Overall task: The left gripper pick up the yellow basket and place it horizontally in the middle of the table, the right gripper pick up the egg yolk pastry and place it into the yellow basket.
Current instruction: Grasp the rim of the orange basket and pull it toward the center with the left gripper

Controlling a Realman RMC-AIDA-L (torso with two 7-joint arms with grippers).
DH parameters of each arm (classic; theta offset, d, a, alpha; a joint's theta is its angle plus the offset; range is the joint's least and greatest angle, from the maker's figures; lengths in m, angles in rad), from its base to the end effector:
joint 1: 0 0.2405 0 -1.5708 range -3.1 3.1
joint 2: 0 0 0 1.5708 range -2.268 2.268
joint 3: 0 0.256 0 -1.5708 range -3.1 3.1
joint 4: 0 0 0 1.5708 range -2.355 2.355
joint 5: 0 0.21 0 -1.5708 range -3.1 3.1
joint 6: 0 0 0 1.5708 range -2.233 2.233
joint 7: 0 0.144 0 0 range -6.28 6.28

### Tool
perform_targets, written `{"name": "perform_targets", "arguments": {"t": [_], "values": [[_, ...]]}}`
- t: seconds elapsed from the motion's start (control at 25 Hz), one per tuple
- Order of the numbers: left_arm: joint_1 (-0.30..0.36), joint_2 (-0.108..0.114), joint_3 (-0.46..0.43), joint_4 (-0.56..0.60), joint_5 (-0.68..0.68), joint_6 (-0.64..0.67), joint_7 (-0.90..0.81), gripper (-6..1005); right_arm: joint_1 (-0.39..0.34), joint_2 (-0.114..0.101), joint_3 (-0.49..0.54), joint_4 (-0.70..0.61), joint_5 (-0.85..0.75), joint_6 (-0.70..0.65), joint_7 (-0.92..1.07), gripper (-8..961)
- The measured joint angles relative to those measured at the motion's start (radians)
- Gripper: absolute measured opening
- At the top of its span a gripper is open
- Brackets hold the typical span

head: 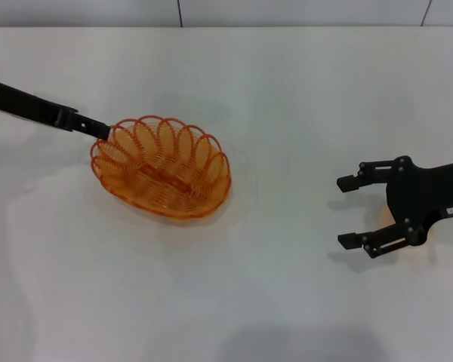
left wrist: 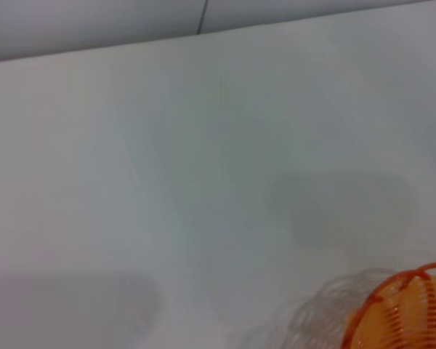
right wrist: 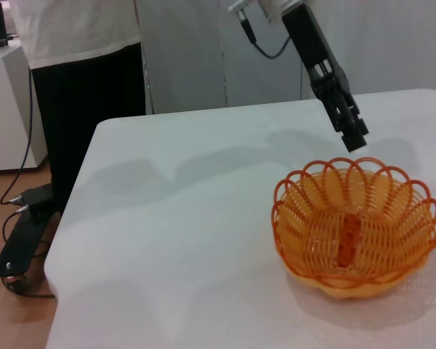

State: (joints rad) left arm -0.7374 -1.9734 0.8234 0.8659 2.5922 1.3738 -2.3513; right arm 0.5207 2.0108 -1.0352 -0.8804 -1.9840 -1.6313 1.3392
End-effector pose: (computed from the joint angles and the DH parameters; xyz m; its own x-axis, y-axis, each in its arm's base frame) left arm -0.2619 0.4081 0.0587 0.5559 0.8199 0.1368 0.7777 -0.4548 -0.4339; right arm 0.2329 0.3284 0.0102 0.9678 -0.0586 -0.2447 -0.0816 -0.9931 -0.0848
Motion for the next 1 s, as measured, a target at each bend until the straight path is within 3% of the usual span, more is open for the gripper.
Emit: {"name": "perform_targets", "arguments": {"t": [0.4,0.72,0.84,1.0], "values": [[-0.023,-0.029,0.002,-0.077,0.004,-0.076,0.04,862,0.001,0.002,-0.006,0.0,0.001,0.001,0.0,870],[-0.024,-0.036,0.002,-0.089,0.0,-0.095,0.049,861,0.0,0.002,-0.012,0.0,0.002,0.001,0.0,869],[-0.041,-0.037,0.002,-0.13,0.005,-0.105,0.06,662,0.0,0.002,-0.012,0.0,0.002,0.001,0.0,869],[-0.049,-0.039,0.004,-0.15,0.008,-0.108,0.065,562,-0.002,0.002,-0.011,0.0,0.002,0.004,0.0,869]]}}
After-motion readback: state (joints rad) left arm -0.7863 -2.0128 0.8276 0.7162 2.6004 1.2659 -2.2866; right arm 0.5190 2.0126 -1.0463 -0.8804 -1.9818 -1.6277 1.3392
